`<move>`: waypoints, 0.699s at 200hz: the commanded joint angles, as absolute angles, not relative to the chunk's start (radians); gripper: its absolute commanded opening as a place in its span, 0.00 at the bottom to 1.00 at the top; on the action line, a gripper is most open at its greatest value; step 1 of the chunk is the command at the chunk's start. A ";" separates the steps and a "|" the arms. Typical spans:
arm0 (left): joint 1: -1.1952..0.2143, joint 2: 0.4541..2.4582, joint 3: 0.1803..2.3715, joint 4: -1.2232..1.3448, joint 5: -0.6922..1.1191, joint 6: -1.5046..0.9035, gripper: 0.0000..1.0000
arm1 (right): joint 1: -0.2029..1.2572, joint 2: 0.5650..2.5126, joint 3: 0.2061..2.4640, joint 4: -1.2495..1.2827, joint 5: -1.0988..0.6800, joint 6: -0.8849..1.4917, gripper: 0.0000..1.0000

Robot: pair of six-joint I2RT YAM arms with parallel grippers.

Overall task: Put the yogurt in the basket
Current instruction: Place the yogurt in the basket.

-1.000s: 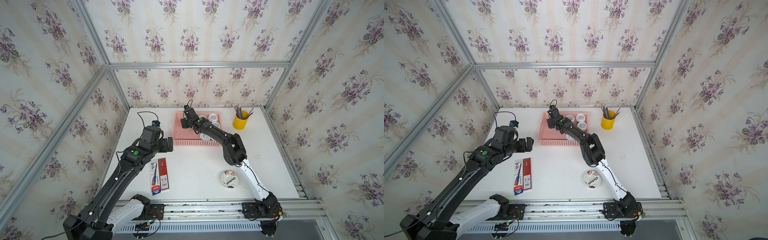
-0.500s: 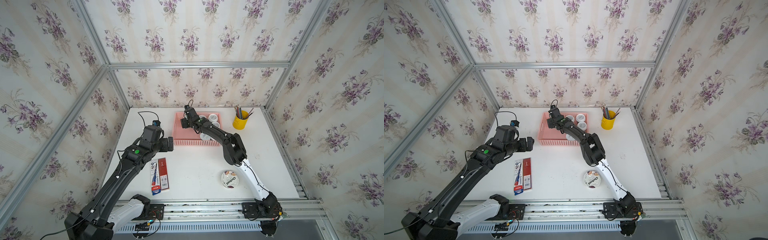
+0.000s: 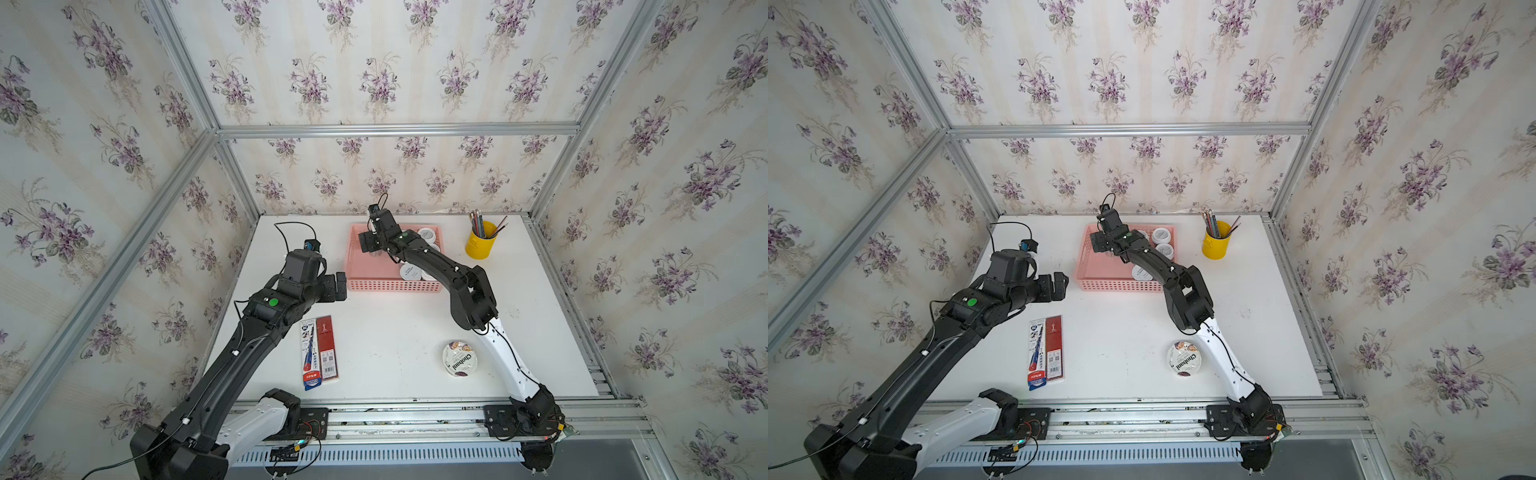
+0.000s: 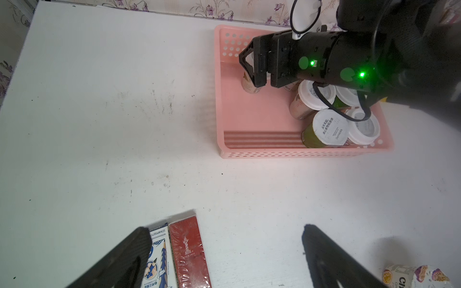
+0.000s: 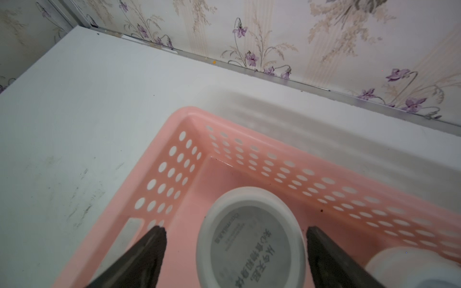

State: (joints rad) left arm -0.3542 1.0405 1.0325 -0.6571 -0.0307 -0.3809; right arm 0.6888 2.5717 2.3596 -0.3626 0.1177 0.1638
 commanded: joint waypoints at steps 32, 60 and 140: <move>-0.354 1.011 1.034 -0.641 -0.012 -0.374 0.99 | 0.683 2.538 2.355 -0.402 0.059 0.177 0.88; -0.354 0.999 1.028 -0.642 -0.005 -0.375 0.99 | 0.680 2.538 2.343 -0.415 0.052 0.182 0.89; -0.354 1.005 1.030 -0.641 0.006 -0.376 0.99 | 0.678 2.546 2.333 -0.424 0.065 0.173 0.85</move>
State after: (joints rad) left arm -0.3542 1.0031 1.0275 -0.6571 0.0025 -0.3813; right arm 0.6777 2.5465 2.3371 -0.4248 0.0628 0.1757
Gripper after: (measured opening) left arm 0.990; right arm 0.879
